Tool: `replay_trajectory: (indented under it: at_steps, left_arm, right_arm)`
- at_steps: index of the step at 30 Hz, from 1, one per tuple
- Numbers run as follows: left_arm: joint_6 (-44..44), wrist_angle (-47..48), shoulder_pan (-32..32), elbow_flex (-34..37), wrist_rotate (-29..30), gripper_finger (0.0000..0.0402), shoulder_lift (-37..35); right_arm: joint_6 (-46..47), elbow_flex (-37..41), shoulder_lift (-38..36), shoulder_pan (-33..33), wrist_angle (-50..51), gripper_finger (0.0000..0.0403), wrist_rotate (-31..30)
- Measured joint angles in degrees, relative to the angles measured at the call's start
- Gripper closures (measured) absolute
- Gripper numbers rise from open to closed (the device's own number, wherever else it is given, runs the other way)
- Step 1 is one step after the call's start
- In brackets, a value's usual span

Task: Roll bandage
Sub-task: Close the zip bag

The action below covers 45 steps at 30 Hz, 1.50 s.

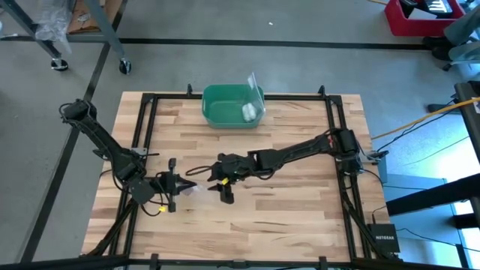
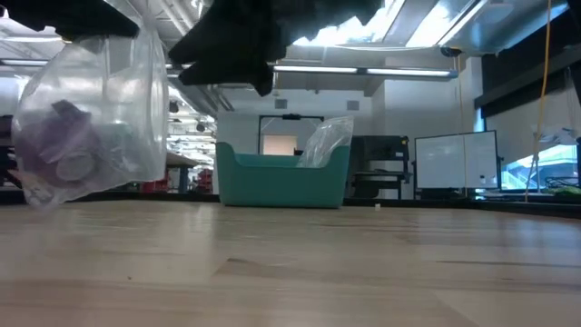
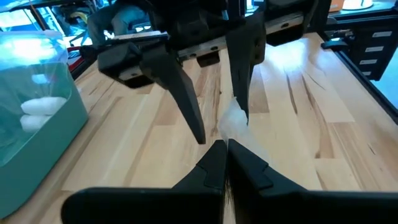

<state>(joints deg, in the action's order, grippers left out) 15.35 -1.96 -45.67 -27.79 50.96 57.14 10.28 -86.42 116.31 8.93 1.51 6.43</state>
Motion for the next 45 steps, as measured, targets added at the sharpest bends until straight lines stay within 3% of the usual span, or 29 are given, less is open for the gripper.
replay_trajectory:
  at_steps: [3, 13, 26, 33, 36, 45]
  left_arm:
    - [0.1, 0.0, 0.0, 0.0, 0.0, 0.0401, 0.0]
    - [0.1, -0.1, 0.0, 0.0, 0.0, 0.0401, 0.0]
    - [0.4, -0.5, 0.0, 0.0, 0.0, 0.0401, 0.0]
    - [0.5, -0.5, 0.0, 0.0, 0.0, 0.0401, 0.0]
    - [0.5, -0.5, 0.0, 0.0, 0.0, 0.0401, 0.0]
    - [1.2, -0.4, 0.0, 0.0, 0.0, 0.0401, 0.0]
  right_arm:
    - [-0.1, -2.6, 0.0, 0.0, 3.8, 0.0242, -0.9]
    - [0.3, -6.3, -0.2, 1.4, 2.8, 0.0242, -2.4]
    - [1.9, -6.2, 2.3, 4.3, -1.2, 0.0242, -15.7]
    - [1.4, -6.2, 2.4, 5.0, -1.9, 0.0245, -17.4]
    - [1.3, -6.2, 2.4, 5.0, -1.8, 0.0267, -17.4]
    - [-0.7, -6.2, 2.4, 5.0, -1.3, 0.0384, -16.8]
